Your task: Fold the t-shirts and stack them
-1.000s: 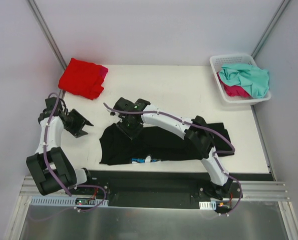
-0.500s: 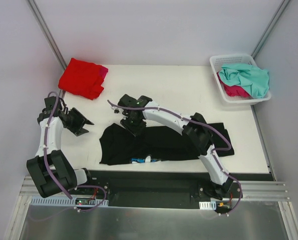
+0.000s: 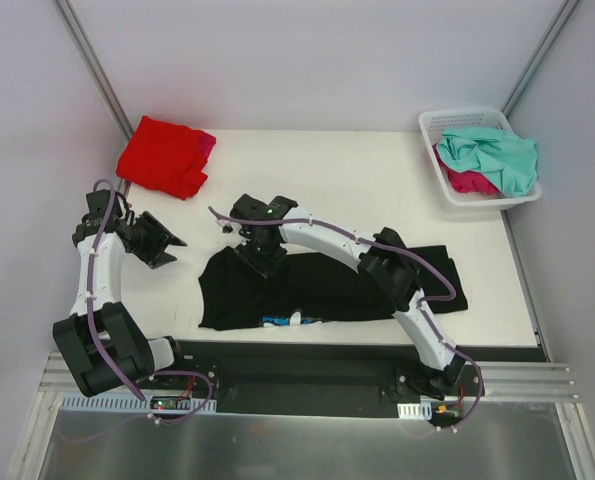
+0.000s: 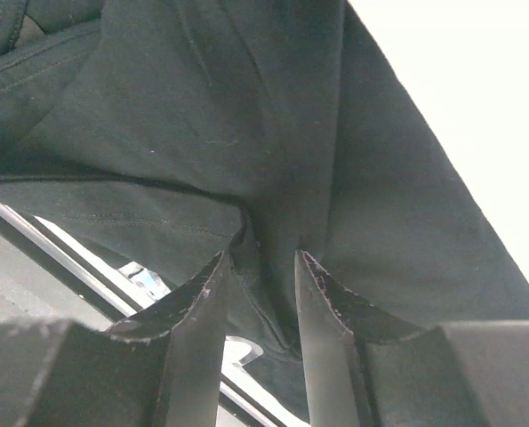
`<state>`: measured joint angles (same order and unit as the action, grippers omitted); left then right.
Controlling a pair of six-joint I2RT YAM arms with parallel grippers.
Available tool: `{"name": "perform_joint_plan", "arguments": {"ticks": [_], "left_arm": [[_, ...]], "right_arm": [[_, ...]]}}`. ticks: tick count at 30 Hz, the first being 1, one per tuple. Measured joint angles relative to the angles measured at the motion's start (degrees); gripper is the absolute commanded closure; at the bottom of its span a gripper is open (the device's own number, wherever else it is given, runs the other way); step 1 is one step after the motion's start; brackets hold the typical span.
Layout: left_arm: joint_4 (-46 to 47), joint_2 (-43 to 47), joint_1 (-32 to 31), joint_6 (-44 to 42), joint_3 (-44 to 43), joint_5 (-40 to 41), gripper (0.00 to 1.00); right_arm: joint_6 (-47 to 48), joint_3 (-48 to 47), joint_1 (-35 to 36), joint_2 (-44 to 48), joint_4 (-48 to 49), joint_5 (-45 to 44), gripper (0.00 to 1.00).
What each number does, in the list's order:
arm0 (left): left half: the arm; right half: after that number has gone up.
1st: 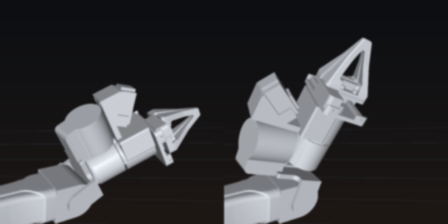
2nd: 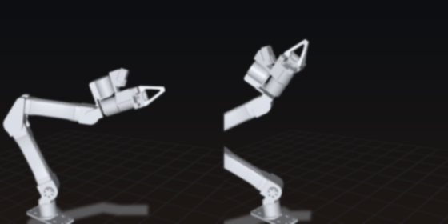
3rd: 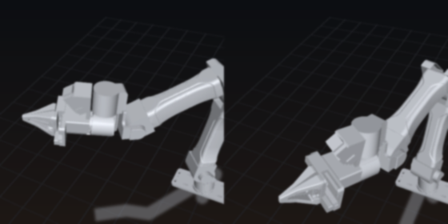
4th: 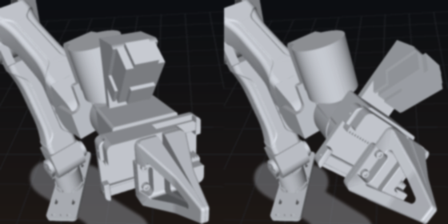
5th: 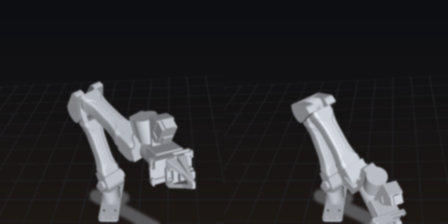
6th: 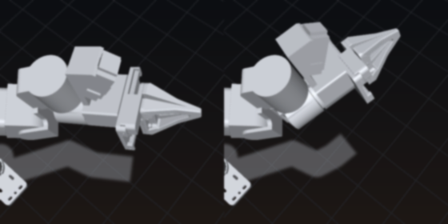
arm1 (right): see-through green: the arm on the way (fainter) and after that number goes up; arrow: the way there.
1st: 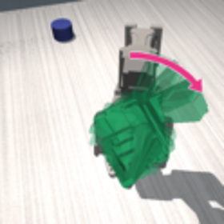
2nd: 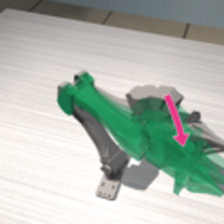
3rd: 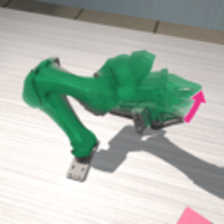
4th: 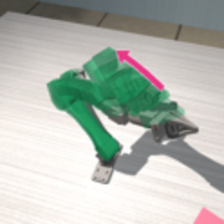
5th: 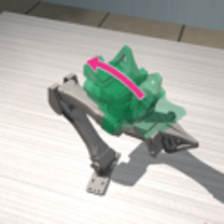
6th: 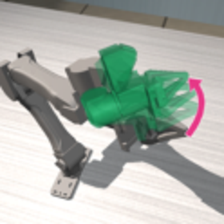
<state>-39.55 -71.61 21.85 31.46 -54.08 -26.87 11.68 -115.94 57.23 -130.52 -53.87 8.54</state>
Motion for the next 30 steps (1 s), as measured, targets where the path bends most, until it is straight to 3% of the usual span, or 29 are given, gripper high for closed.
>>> {"name": "perform_joint_plan", "arguments": {"ticks": [7,15,23,30], "left_arm": [[-0.2,0.0,0.0,-0.2,0.0,-0.2,0.55],[-0.2,0.0,0.0,-0.5,0.0,-1.3,0.55],[-0.2,0.0,0.0,-0.5,0.0,-2.1,0.55],[-0.1,0.2,0.0,-0.5,0.0,-2.9,0.55]], "right_arm": [[0.0,0.0,0.8,0.0,0.0,0.1,0.69],[-0.1,0.3,0.7,0.0,0.0,0.0,0.93],[-0.2,4.6,0.9,0.9,0.1,-0.5,0.94],[-1.1,10.3,3.0,8.4,-0.6,-2.0,0.94]]}}
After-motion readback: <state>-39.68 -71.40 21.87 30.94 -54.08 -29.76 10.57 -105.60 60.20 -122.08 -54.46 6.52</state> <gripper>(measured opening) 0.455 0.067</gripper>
